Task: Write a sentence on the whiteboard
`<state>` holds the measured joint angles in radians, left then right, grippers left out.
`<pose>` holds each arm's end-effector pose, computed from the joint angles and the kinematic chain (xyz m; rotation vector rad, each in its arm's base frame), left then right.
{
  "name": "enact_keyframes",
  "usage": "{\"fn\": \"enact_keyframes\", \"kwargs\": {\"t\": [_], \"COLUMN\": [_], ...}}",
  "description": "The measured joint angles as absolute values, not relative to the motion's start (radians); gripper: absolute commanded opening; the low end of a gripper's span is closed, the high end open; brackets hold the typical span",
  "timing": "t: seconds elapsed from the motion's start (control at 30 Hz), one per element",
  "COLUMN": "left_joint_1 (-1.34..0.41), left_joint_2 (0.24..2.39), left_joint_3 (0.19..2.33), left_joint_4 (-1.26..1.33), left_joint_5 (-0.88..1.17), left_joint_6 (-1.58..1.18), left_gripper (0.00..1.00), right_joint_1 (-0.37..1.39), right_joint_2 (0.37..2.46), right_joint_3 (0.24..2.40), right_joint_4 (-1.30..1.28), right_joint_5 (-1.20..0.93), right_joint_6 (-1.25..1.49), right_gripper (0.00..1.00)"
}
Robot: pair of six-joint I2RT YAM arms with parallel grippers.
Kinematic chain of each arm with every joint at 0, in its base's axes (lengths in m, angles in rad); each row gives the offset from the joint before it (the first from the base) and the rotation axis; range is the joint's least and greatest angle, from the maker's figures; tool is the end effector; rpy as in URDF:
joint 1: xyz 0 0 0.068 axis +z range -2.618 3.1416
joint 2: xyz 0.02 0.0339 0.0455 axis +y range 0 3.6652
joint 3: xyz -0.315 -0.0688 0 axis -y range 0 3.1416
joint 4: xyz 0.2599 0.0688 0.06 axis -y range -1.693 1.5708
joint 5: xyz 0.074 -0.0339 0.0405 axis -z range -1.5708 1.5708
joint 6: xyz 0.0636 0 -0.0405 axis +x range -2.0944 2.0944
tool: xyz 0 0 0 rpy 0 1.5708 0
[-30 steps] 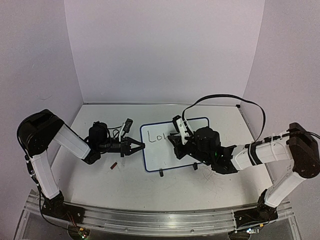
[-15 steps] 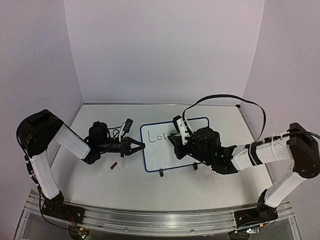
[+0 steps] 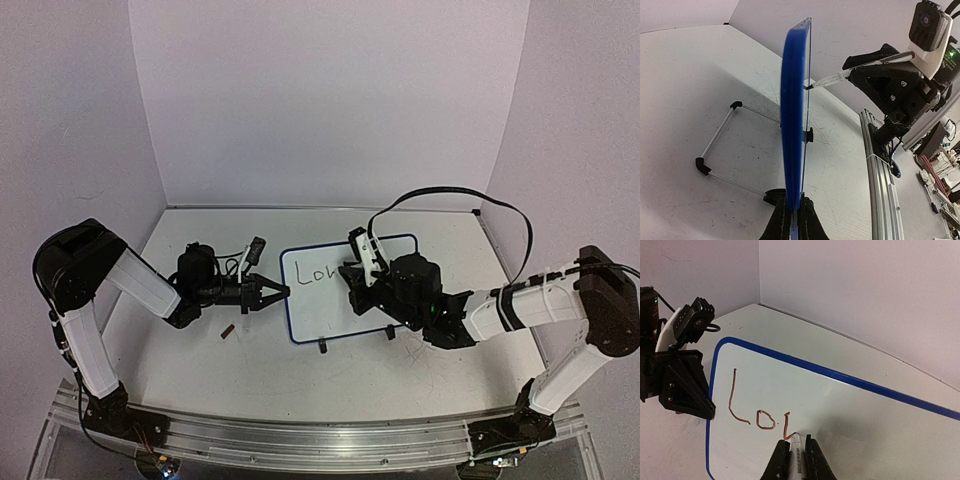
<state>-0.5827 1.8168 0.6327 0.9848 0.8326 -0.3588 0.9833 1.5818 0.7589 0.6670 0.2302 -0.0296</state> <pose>0.2787 -0.2400 0.1778 0.8541 1.7279 -1.3868 0.2219 0.3070 0.2576 -0.6938 1.6055 0.5043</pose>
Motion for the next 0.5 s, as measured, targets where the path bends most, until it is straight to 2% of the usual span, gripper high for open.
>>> {"fn": "enact_keyframes", "kwargs": {"t": [0.5], "left_joint_1": [-0.583], "left_joint_2": [1.817], "left_joint_3": [0.633], "left_joint_4": [0.985], "left_joint_5": [0.834], "left_joint_6": [-0.357], "left_gripper": [0.00], "right_joint_1": [0.980], "right_joint_2": [1.559], "right_joint_3": [0.756], "right_joint_4": [0.682], "right_joint_5": [0.241], "right_joint_6": [-0.036], "right_gripper": [0.00]}}
